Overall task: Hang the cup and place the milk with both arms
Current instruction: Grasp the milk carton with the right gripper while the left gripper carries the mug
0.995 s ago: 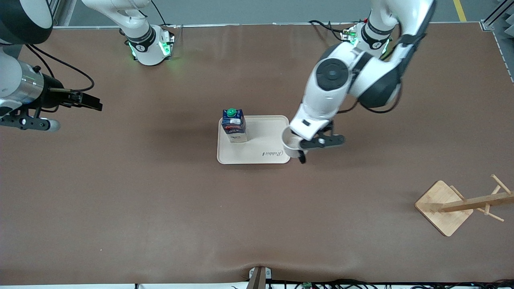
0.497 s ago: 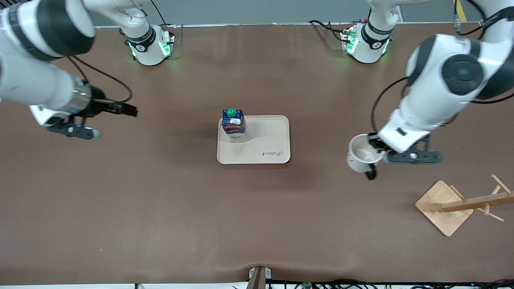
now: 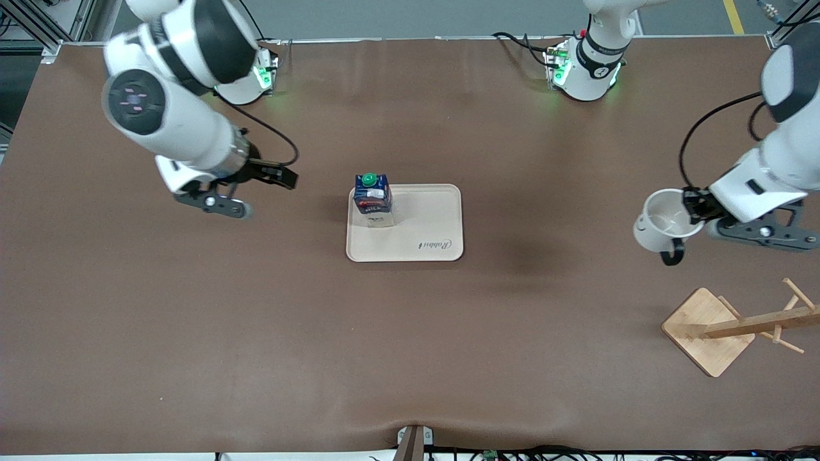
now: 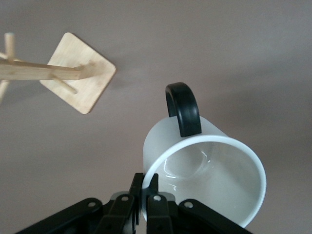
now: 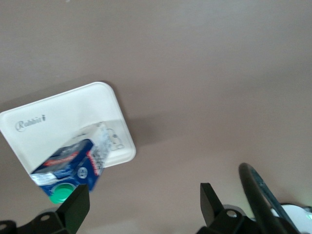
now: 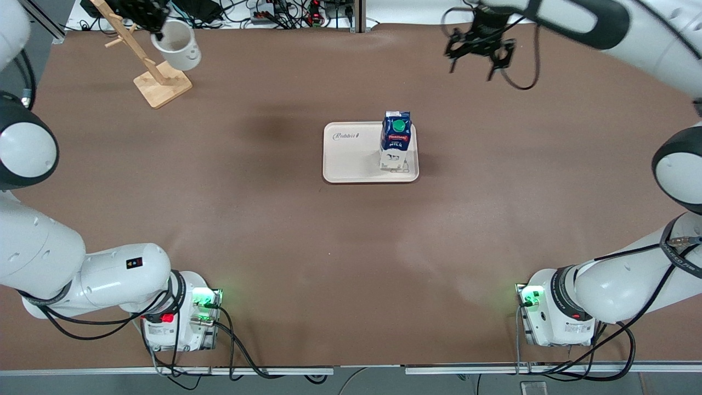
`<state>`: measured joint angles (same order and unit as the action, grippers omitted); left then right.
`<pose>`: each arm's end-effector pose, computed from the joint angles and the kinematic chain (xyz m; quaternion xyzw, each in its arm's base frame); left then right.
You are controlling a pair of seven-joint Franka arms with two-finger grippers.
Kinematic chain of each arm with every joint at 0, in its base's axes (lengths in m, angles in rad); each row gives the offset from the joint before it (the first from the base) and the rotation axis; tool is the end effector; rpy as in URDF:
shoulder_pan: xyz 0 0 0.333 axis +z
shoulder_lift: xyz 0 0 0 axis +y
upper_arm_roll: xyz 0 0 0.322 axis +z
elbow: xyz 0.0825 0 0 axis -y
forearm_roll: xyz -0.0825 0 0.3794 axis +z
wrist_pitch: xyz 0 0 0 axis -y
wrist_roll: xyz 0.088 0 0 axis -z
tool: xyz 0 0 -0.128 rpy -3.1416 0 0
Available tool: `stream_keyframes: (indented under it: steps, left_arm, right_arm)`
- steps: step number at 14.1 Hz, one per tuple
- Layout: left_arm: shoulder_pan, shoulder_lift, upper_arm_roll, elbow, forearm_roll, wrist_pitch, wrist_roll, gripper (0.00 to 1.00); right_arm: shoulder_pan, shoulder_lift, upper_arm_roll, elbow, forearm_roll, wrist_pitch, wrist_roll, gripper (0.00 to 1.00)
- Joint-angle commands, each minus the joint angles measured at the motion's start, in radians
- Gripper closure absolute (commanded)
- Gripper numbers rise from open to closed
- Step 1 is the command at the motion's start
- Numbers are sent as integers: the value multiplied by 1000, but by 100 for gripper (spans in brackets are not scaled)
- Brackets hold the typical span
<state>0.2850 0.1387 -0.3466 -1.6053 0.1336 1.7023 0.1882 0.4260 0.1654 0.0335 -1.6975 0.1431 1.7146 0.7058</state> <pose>0.5958 -0.0102 0.5298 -0.9901 0.1331 0.0192 0.0414 0.5220 0.2753 0.4684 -0.9851 0.1375 0.1016 0.0199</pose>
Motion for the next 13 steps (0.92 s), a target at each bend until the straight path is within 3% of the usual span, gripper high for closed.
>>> stream_keyframes:
  steps: [1,7,13]
  left_arm:
    - [75,-14,-8,2,-5,-13,124,100]
    - [207,50,-6,62,-37,49,394,100]
    - [246,102,-6,105,-52,114,447,100]
  right_arm:
    - [69,72,-7,6,6,94,35,0]
    - [163,161,-7,9,53,239,135,0]
    - [220,229,-6,10,67,296,166,0]
